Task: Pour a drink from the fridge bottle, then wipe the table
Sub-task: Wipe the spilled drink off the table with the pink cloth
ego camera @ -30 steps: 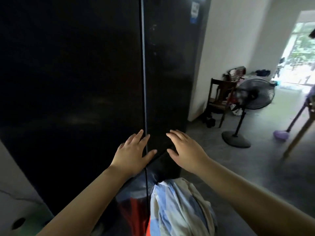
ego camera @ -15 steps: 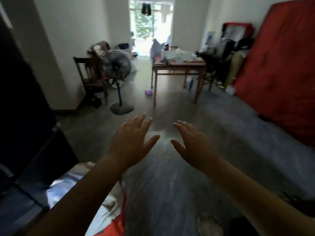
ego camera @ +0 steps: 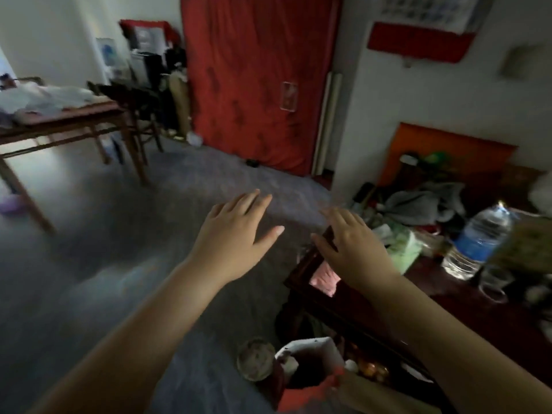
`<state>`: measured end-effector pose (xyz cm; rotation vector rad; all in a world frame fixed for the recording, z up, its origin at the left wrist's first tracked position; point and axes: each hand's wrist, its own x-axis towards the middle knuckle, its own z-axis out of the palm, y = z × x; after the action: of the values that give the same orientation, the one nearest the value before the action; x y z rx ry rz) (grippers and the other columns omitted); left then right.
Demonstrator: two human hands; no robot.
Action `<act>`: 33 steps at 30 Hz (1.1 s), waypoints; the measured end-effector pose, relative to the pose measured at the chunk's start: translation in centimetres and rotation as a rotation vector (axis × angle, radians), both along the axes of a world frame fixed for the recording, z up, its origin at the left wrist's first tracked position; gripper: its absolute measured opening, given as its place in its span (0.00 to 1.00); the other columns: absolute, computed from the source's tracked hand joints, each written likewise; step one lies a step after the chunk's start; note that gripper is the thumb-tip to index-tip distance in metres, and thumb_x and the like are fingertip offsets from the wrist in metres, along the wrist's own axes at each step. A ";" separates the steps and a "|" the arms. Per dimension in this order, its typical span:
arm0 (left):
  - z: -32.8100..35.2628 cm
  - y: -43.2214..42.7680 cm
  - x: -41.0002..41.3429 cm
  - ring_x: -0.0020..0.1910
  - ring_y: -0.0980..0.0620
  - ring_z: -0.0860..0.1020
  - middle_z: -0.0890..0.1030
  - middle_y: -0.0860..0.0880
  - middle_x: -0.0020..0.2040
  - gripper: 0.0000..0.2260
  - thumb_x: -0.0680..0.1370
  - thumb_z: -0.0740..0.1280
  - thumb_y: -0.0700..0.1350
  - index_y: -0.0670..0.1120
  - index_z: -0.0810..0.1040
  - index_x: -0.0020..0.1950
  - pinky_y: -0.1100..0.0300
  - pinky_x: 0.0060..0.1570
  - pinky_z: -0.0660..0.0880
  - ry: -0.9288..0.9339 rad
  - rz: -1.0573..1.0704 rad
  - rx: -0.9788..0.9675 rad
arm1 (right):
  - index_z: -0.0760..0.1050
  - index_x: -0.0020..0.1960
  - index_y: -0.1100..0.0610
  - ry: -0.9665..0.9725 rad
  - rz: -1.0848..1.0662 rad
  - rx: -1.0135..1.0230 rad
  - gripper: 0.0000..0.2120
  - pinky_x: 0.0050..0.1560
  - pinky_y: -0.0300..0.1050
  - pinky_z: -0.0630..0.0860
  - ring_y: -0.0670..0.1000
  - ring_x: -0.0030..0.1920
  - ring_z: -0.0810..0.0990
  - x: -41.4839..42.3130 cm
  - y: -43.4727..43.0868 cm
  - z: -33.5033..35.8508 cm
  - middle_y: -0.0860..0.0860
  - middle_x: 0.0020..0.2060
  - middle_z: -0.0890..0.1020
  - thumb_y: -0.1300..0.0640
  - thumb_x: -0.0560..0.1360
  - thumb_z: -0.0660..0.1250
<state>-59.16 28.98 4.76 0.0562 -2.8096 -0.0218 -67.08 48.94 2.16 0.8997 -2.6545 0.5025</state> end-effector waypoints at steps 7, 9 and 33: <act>-4.2 3.5 -6.5 0.73 0.49 0.63 0.63 0.48 0.75 0.35 0.75 0.43 0.66 0.48 0.61 0.75 0.52 0.68 0.62 -0.064 -0.285 0.032 | 0.66 0.70 0.58 -0.055 -0.266 -0.031 0.25 0.65 0.46 0.66 0.54 0.69 0.67 -1.8 4.3 -4.4 0.53 0.68 0.71 0.47 0.77 0.62; -6.1 4.2 -7.8 0.73 0.49 0.63 0.63 0.48 0.75 0.34 0.75 0.43 0.65 0.48 0.61 0.75 0.52 0.68 0.61 -0.107 -0.353 0.037 | 0.67 0.70 0.59 -0.096 -0.321 -0.031 0.25 0.66 0.46 0.65 0.54 0.68 0.68 -1.6 4.9 -6.8 0.54 0.67 0.72 0.48 0.77 0.63; -24.0 32.9 -19.1 0.74 0.46 0.59 0.58 0.44 0.77 0.32 0.78 0.56 0.61 0.45 0.56 0.77 0.49 0.69 0.61 -0.534 -0.642 0.033 | 0.60 0.73 0.57 -0.630 -0.818 -0.014 0.27 0.67 0.46 0.65 0.52 0.73 0.60 -2.4 32.8 -22.5 0.52 0.73 0.64 0.46 0.78 0.59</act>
<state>-78.21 61.90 -19.28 -0.9611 -3.2082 -0.2331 -69.52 81.70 -20.36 -0.4710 -3.2042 0.6453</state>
